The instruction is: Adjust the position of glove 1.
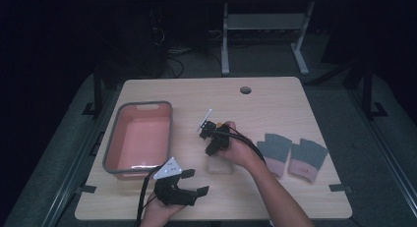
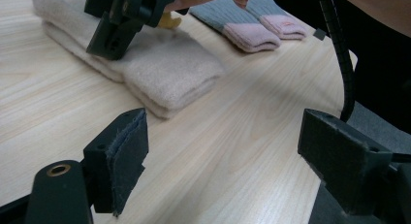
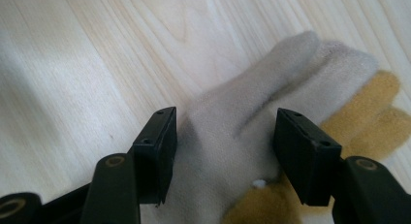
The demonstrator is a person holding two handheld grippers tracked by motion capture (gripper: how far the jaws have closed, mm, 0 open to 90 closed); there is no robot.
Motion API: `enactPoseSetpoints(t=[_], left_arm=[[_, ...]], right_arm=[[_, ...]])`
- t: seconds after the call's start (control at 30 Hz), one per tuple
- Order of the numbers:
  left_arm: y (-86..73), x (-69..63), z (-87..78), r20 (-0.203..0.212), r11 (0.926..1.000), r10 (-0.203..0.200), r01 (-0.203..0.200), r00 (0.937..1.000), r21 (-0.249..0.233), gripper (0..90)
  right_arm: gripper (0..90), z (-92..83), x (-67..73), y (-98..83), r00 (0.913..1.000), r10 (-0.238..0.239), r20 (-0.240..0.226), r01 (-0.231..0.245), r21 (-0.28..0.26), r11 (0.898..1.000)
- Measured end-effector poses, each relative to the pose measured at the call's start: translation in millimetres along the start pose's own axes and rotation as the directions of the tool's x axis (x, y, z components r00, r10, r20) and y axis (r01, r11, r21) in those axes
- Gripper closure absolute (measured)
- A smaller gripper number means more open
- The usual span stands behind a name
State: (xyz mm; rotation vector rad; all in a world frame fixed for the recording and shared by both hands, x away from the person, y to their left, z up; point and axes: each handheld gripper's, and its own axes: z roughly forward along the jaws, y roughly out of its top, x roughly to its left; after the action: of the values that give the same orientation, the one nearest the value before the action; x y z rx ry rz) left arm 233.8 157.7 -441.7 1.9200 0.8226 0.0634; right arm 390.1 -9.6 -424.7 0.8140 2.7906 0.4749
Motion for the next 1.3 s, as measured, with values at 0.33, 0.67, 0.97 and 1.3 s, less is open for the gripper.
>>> enactPoseSetpoints(t=[0.33, 0.67, 0.97, 1.3], left_arm=[[14.2, 1.1, 13.3, -0.006, 0.9995, -0.013, 0.013, 0.9999, 0.029, 18.4], [34.6, 10.9, 36.2, -0.044, 0.9950, -0.073, 0.075, 0.9964, 0.066, 17.7], [40.4, 18.6, 53.2, -0.092, 0.9850, -0.135, 0.144, 0.9866, 0.096, 17.8], [42.0, 33.7, 68.5, -0.123, 0.9620, -0.233, 0.247, 0.9647, 0.116, 22.2]], right_arm=[[36.9, -33.3, -13.3, -26.5, 0.9870, 0.132, -0.092, -0.143, -0.126, 0.982], [35.6, -52.0, -22.9, -69.7, 0.9468, 0.266, -0.182, -0.299, -0.187, 0.936], [34.7, -46.8, -25.4, -96.1, 0.9144, 0.332, -0.231, -0.378, -0.197, 0.905], [34.3, -35.6, -27.5, -110.8, 0.8711, 0.403, -0.280, -0.464, -0.199, 0.863]])
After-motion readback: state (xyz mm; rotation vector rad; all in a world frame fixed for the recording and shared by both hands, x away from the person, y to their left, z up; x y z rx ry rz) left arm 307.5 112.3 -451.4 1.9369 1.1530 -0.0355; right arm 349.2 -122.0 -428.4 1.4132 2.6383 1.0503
